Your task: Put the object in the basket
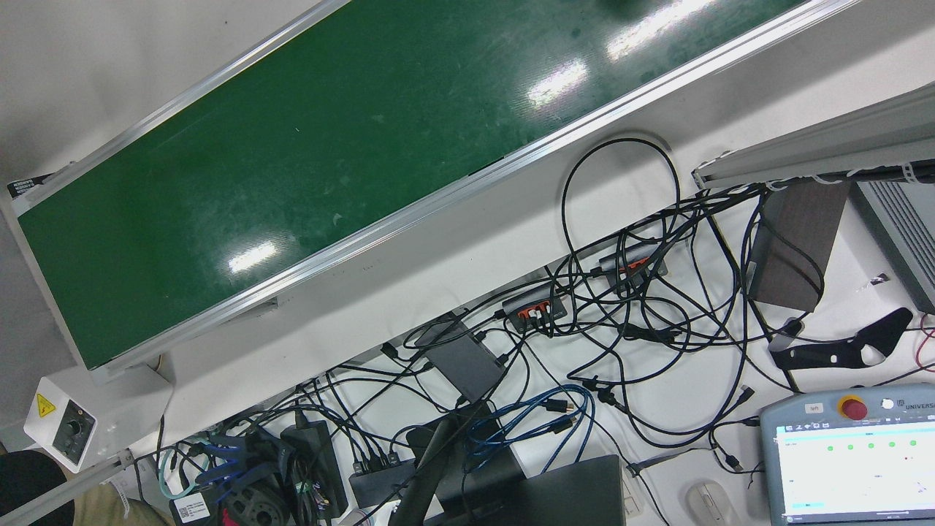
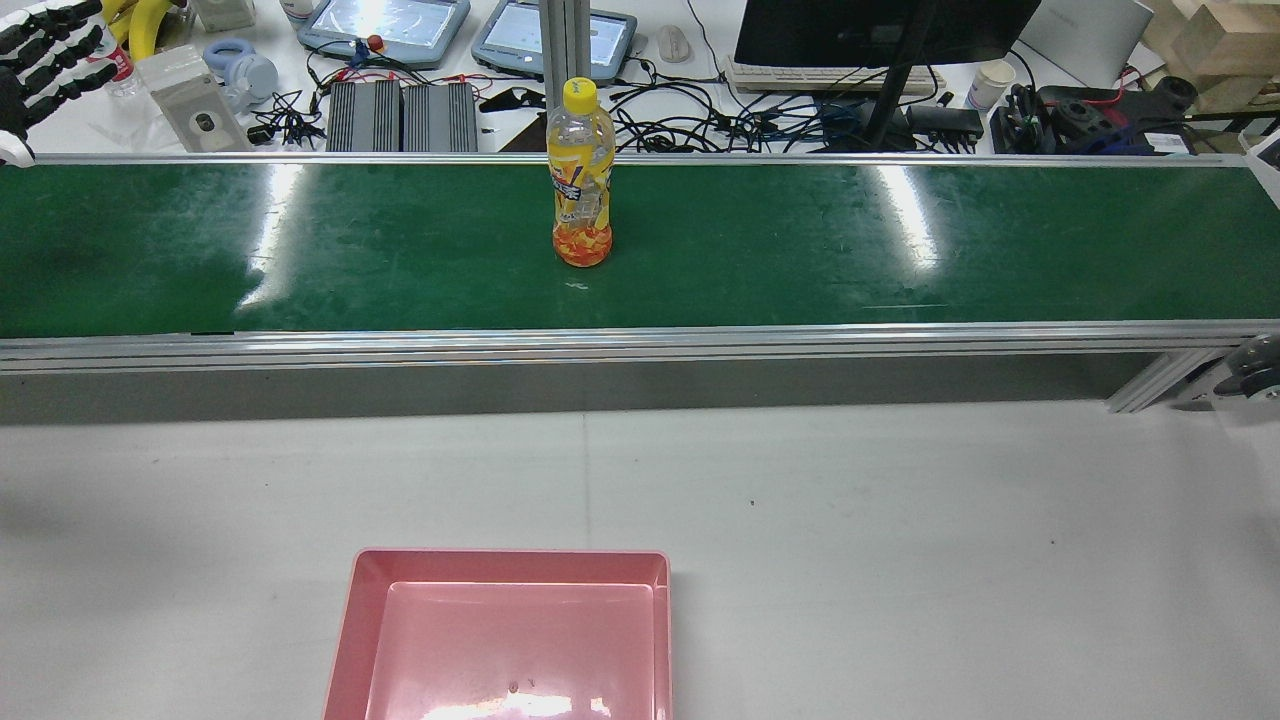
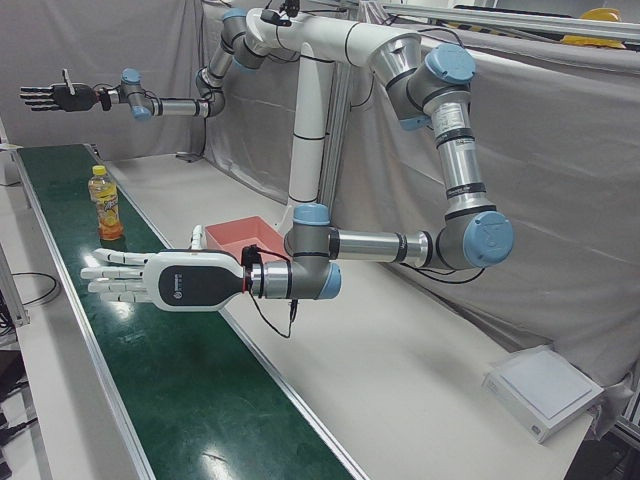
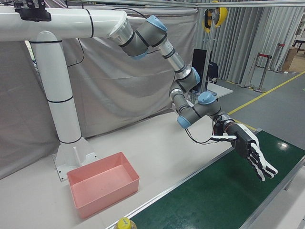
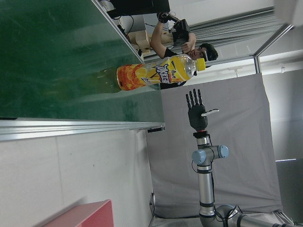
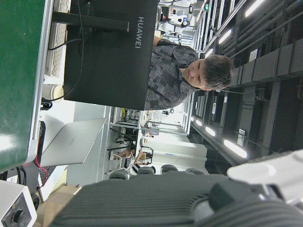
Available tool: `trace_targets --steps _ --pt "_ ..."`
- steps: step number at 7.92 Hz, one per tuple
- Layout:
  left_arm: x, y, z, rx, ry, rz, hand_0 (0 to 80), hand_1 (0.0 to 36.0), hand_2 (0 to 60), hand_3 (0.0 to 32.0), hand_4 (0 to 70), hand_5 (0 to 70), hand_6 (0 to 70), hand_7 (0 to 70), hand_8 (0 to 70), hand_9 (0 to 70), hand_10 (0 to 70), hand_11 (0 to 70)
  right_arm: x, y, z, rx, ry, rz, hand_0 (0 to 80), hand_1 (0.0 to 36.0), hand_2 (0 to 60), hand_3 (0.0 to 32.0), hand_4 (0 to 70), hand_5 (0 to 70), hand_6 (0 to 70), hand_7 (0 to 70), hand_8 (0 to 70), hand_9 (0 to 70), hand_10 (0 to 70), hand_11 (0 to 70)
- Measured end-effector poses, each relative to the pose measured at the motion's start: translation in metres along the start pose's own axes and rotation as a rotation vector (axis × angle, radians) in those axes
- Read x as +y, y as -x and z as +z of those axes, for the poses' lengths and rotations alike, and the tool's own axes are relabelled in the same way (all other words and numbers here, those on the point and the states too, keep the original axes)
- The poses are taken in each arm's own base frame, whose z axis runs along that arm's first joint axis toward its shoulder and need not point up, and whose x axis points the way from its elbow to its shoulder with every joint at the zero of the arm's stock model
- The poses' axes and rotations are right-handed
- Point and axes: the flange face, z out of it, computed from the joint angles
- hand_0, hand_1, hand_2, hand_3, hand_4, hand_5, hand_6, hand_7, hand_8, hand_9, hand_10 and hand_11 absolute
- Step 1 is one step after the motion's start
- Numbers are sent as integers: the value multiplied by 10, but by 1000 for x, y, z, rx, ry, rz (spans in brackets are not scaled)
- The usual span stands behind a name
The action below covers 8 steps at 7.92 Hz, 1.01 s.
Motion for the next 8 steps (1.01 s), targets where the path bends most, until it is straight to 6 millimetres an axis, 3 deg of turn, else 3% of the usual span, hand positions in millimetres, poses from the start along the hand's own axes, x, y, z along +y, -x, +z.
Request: trace_targets --steps 7,8 --pt "-4 14 2 -20 -6 -4 568 76 0 0 89 131 0 0 24 18 51 90 0 0 0 0 1 0 0 0 0 0 0 0 0 0 0 0 0 0" --pt "-7 17 2 -22 -11 -4 569 83 0 12 86 115 0 0 20 13 43 79 0 0 0 -1 1 0 0 0 0 0 0 0 0 0 0 0 0 0"
